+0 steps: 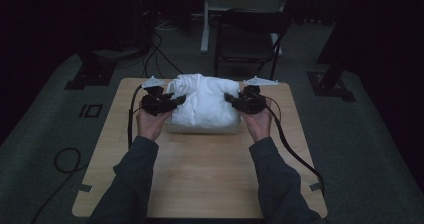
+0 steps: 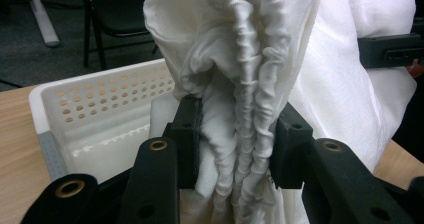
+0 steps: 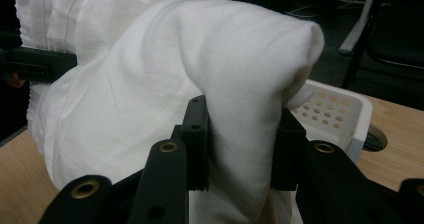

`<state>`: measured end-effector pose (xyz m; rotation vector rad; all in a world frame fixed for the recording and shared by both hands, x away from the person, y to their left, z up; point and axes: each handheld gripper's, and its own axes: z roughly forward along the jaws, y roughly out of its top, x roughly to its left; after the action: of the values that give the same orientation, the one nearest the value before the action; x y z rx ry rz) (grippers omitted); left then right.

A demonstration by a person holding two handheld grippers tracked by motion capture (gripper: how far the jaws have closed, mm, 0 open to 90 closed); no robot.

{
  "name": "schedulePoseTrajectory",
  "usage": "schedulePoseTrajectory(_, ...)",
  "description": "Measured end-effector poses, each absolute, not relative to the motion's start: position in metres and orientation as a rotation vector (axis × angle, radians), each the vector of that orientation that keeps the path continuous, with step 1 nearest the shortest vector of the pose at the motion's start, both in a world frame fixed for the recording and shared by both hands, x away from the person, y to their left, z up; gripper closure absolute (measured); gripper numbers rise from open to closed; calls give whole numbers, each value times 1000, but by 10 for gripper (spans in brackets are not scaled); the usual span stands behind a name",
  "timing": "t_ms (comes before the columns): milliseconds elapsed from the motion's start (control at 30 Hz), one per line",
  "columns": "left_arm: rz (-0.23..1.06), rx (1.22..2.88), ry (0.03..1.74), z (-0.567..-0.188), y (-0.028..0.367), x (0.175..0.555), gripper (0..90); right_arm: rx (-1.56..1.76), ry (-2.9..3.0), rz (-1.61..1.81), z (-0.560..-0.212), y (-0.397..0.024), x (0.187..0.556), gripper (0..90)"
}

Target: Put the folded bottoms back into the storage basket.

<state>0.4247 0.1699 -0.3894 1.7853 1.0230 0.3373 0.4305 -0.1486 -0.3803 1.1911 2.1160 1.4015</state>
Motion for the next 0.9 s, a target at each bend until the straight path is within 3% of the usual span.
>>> schedulePoseTrajectory(900,339,1751,1085,-395,175,450,627,1235,2107,1396,-383,-139,455,678)
